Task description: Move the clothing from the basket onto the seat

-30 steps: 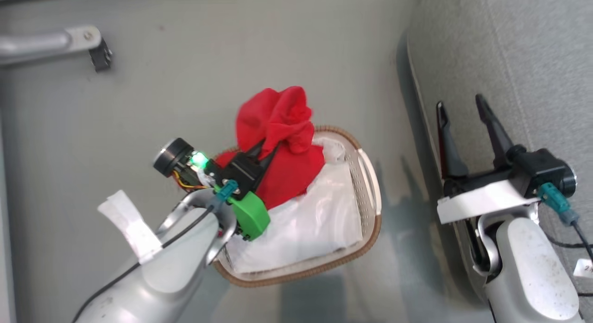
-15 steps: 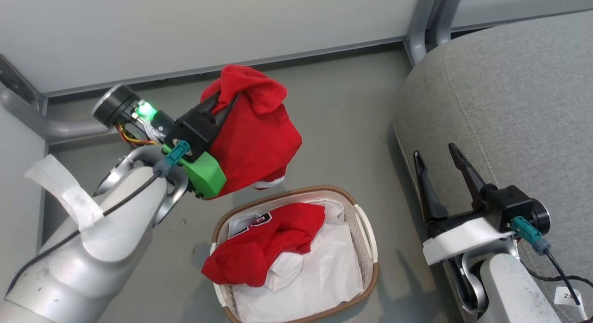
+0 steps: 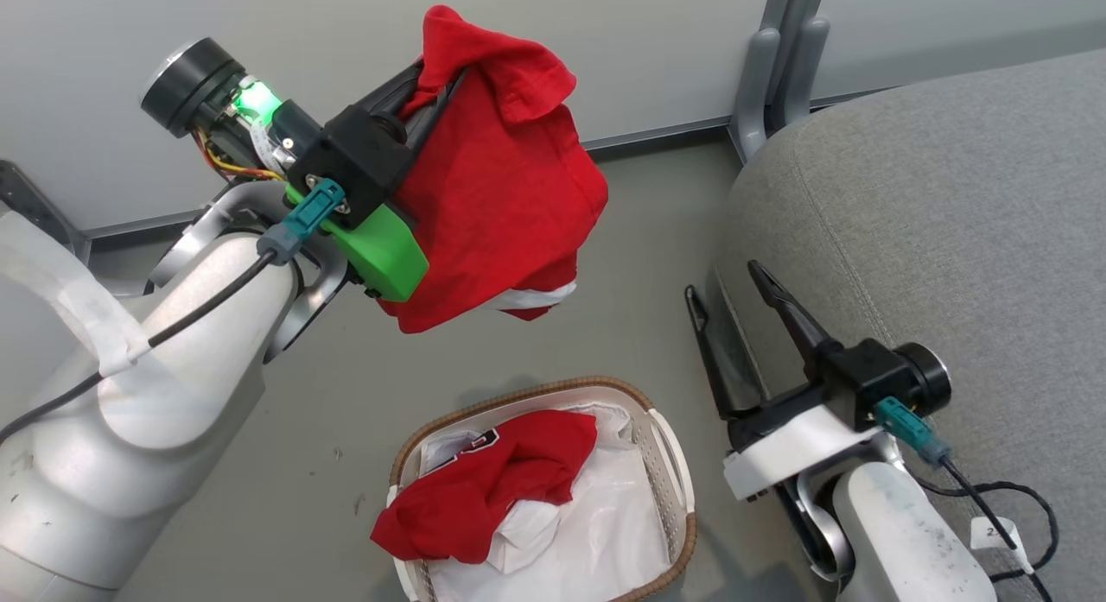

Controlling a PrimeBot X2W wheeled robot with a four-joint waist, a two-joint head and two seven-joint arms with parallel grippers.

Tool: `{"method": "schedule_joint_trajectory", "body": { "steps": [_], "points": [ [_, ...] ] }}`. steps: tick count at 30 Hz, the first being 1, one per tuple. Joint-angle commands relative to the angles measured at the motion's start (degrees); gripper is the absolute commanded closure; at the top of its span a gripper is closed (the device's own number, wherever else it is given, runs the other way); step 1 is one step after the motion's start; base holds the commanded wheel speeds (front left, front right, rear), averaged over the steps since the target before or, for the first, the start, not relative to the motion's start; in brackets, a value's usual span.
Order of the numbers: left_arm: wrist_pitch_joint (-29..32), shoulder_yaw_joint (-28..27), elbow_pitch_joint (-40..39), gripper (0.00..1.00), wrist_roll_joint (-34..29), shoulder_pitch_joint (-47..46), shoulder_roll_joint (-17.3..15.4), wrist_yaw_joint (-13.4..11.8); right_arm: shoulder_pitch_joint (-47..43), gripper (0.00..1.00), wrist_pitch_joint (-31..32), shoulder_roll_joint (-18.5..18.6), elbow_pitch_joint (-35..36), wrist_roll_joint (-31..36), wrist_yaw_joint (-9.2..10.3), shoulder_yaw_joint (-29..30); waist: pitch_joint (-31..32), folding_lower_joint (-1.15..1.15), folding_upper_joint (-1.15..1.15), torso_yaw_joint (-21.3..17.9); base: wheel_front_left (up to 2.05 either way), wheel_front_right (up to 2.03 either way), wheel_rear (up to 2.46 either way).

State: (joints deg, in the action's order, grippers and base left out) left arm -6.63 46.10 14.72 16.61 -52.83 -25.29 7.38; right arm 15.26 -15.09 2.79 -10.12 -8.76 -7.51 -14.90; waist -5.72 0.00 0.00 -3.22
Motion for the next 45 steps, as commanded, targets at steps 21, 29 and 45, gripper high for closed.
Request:
{"method": "schedule_joint_trajectory", "body": {
  "steps": [21,29,45],
  "points": [
    [1.27,3.01,-6.81,1.00,1.26,-0.83,-0.01,-0.09,16.36,0.00,-0.12,0.19,-11.93,12.31,0.05,-11.36,-0.26,0.00,0.00,1.62,0.00,0.00,0.00],
    [1.11,3.53,-7.43,1.00,1.78,-0.39,0.07,-0.23,18.96,0.00,-0.12,0.22,-9.61,12.96,0.05,-13.34,-0.70,0.00,0.00,1.85,0.00,0.00,0.00],
    [0.27,4.11,-6.08,1.00,3.59,1.76,0.21,-0.91,17.61,1.00,-0.12,0.19,-5.43,7.48,0.05,-15.05,-0.58,0.00,0.00,2.12,0.00,0.00,0.00]
  ]
}}
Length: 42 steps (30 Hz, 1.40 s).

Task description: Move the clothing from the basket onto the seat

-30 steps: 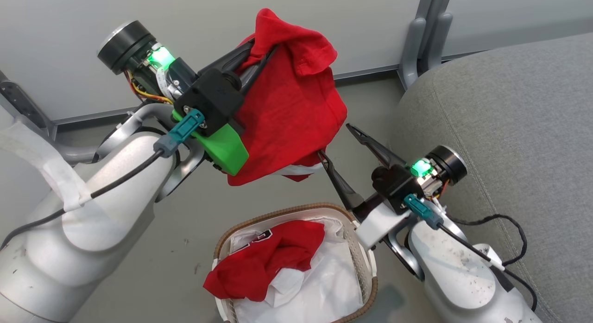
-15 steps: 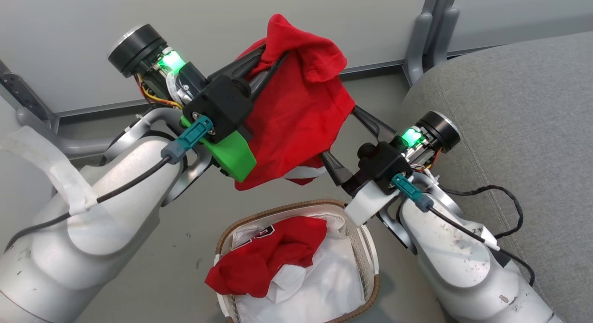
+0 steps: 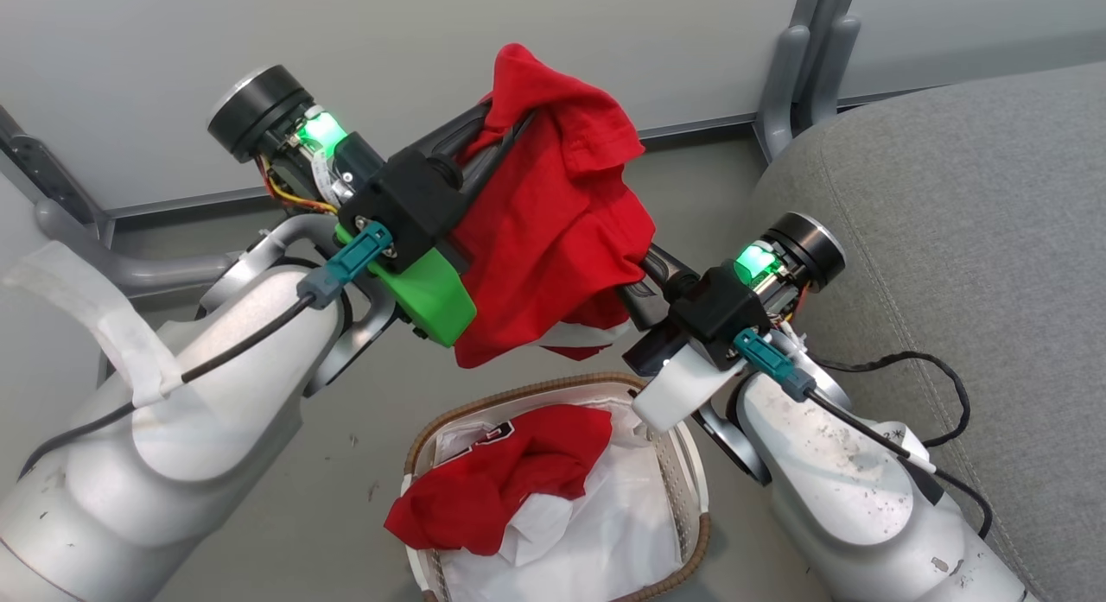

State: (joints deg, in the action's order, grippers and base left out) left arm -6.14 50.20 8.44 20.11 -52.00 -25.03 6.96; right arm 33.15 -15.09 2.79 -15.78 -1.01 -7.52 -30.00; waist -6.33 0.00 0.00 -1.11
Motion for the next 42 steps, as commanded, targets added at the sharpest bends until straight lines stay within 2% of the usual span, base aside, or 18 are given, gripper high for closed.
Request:
{"method": "schedule_joint_trajectory", "body": {
  "steps": [1,6,7,8,9,10,11,17,28,37,42],
  "points": [
    [-0.37,0.00,0.36,1.00,0.34,1.28,-0.19,-0.54,-0.45,1.00,-0.12,0.19,0.43,-0.56,0.06,0.16,0.09,0.00,0.00,0.01,0.00,0.00,0.00],
    [-1.16,-0.78,1.35,1.00,2.13,3.19,-0.67,-1.31,-1.27,1.00,-0.12,0.20,0.77,-0.88,0.06,0.64,0.31,0.00,0.00,-0.03,0.00,0.00,0.00],
    [-1.62,-1.01,1.68,0.76,2.72,3.79,-0.64,-1.61,-1.41,1.00,-0.12,0.20,0.83,-1.01,0.06,0.84,0.39,0.00,0.00,-0.04,0.00,0.00,0.00],
    [-1.78,-1.16,1.94,0.65,3.14,4.32,-0.63,-1.71,-1.57,1.00,-0.12,0.20,0.96,-1.12,0.06,1.07,0.44,0.00,0.00,-0.06,0.00,0.00,0.00],
    [-2.26,-1.27,2.26,0.35,3.40,4.98,-0.64,-2.04,-1.82,1.00,-0.12,0.20,1.07,-1.24,0.06,1.33,0.51,0.00,0.00,-0.08,0.00,0.00,0.00],
    [-2.54,-1.36,2.56,0.13,3.66,5.52,-0.64,-2.22,-2.02,1.00,-0.12,0.20,1.19,-1.34,0.06,1.55,0.57,0.00,0.00,-0.11,0.00,0.00,0.00],
    [-2.98,-1.42,2.98,0.00,4.01,6.28,-0.55,-2.50,-2.20,1.00,-0.12,0.20,1.31,-1.51,0.06,1.81,0.65,0.00,0.00,-0.13,0.00,0.00,0.00],
    [-6.22,-2.02,5.51,0.00,6.25,10.75,0.83,-4.22,-3.24,1.00,-0.12,0.19,1.68,-2.21,0.06,3.86,0.82,0.00,0.00,-0.17,0.00,0.00,0.00],
    [-9.16,-4.89,8.98,0.00,8.71,20.22,4.58,-5.51,-4.35,1.00,-0.12,0.20,1.81,-1.43,0.06,7.80,0.03,0.00,0.00,-0.35,0.00,0.00,0.00],
    [-9.01,-10.78,6.83,0.00,5.36,27.65,8.16,-4.28,-4.15,1.00,-0.12,0.19,0.90,-0.46,0.06,11.07,-0.92,0.00,0.00,-1.03,0.00,0.00,0.00],
    [-9.01,-13.79,6.23,0.00,2.95,30.28,10.22,-3.09,-3.19,1.00,-0.12,0.19,0.31,0.29,0.06,12.63,-1.95,0.00,0.00,-3.14,0.00,0.00,0.00]
  ]
}}
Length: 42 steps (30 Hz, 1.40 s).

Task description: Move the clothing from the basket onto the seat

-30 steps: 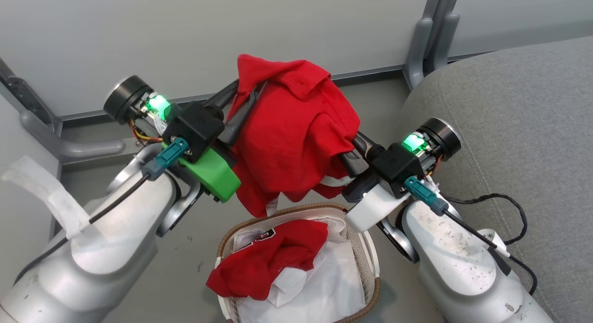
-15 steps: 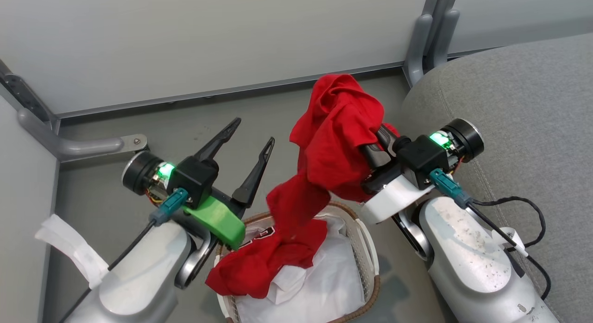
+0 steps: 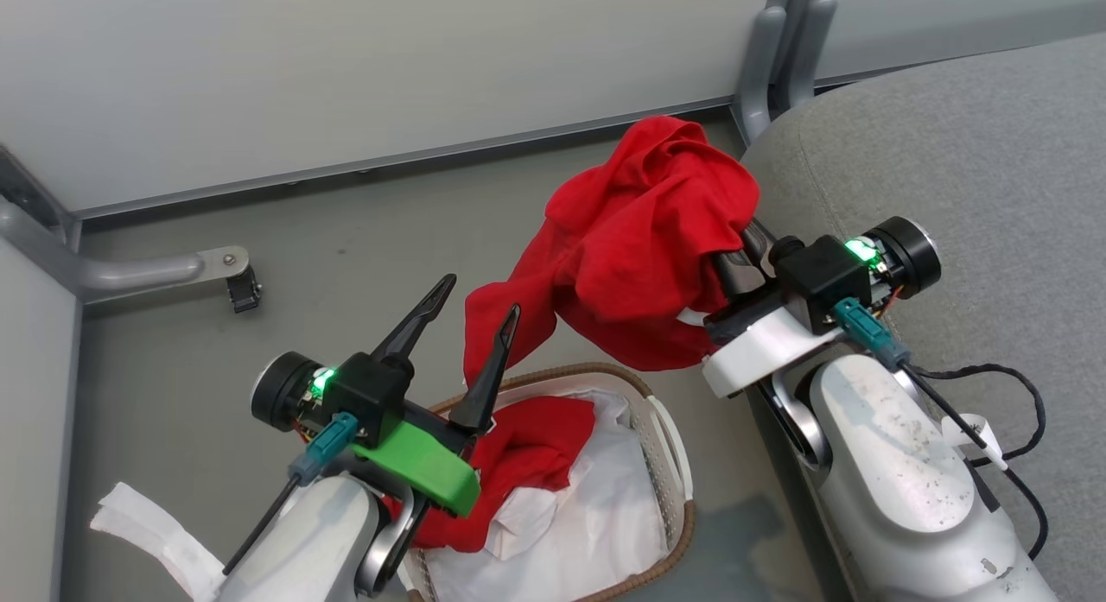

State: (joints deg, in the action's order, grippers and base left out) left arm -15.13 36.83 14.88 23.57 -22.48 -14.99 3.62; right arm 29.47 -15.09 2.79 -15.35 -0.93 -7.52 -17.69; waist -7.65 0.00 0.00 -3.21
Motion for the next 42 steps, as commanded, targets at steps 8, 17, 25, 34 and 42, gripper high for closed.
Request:
{"method": "schedule_joint_trajectory", "body": {
  "steps": [8,17,25,34,42],
  "points": [
    [-0.02,-3.10,-1.04,0.00,-4.30,1.50,2.35,1.94,0.78,1.00,-0.12,0.18,-0.19,2.30,0.07,5.20,-3.45,0.00,0.00,-8.27,0.00,0.00,0.00],
    [-0.03,-3.35,-0.44,0.00,-6.92,-1.11,3.17,3.33,-0.53,1.00,-0.12,0.14,0.90,2.68,0.07,10.40,-7.14,0.00,0.00,-17.69,0.00,0.00,0.00],
    [-0.03,-1.80,0.85,0.00,-8.02,-2.75,2.92,3.77,-1.24,1.00,-0.12,0.12,1.29,1.31,0.07,12.67,-9.27,0.00,0.00,-21.99,0.00,0.00,0.00],
    [-0.03,-0.80,0.79,0.00,-8.37,-4.06,3.25,3.93,0.28,1.00,-0.12,0.14,0.63,1.89,0.07,15.05,-10.88,0.00,0.00,-19.82,0.00,0.00,0.00],
    [-0.03,-0.58,0.17,0.00,-8.81,-5.94,3.62,3.95,10.19,1.00,-0.12,0.22,-1.00,4.97,0.07,19.37,-14.68,0.00,0.00,-15.07,0.00,0.00,0.00]
  ]
}}
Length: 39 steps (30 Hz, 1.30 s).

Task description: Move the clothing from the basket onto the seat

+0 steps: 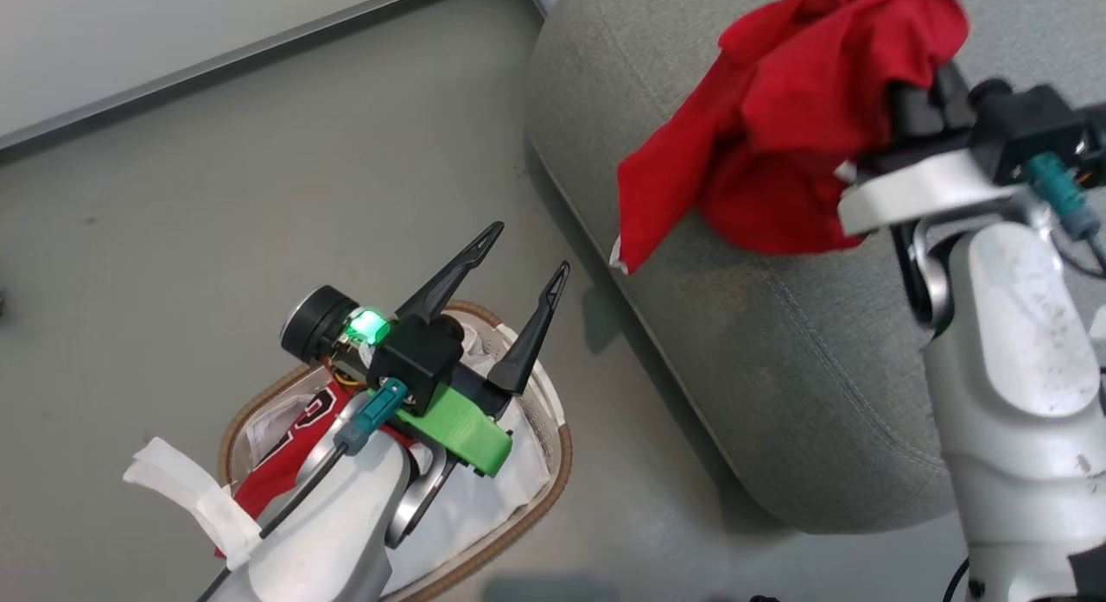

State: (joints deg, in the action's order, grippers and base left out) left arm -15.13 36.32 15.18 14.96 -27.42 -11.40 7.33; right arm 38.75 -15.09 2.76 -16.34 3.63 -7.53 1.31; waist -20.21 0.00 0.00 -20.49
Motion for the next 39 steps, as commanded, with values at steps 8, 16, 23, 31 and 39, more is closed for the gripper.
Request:
{"method": "schedule_joint_trajectory", "body": {
  "steps": [8,16,23,31,39],
  "points": [
    [-0.02,1.36,-1.44,0.00,-0.55,-4.19,0.68,0.24,15.88,1.00,-0.12,4.77,-3.13,6.49,0.08,9.28,-8.32,0.00,0.00,8.67,0.00,0.00,0.00],
    [-0.02,2.57,-2.49,0.00,-1.99,-8.21,1.30,0.24,26.67,1.00,-0.12,12.91,-8.80,11.83,0.08,19.49,-16.10,0.00,0.00,15.16,0.00,0.00,0.00],
    [-0.03,3.02,-3.23,0.00,-2.77,-10.64,2.17,0.24,26.48,1.00,-0.12,16.27,-13.76,15.06,0.08,25.84,-20.36,0.00,0.00,18.45,0.00,0.00,0.00],
    [-0.02,2.03,-3.15,0.00,-3.42,-10.16,2.18,0.25,20.10,1.00,-0.12,12.51,-16.51,14.78,0.08,29.59,-21.91,0.00,0.00,18.39,0.00,0.00,0.00],
    [-0.02,1.18,-2.56,0.00,-3.53,-9.27,1.26,0.24,14.64,0.75,-0.12,9.61,-15.25,12.73,0.08,29.33,-20.95,0.00,0.00,16.60,0.00,0.00,0.00]
  ]
}}
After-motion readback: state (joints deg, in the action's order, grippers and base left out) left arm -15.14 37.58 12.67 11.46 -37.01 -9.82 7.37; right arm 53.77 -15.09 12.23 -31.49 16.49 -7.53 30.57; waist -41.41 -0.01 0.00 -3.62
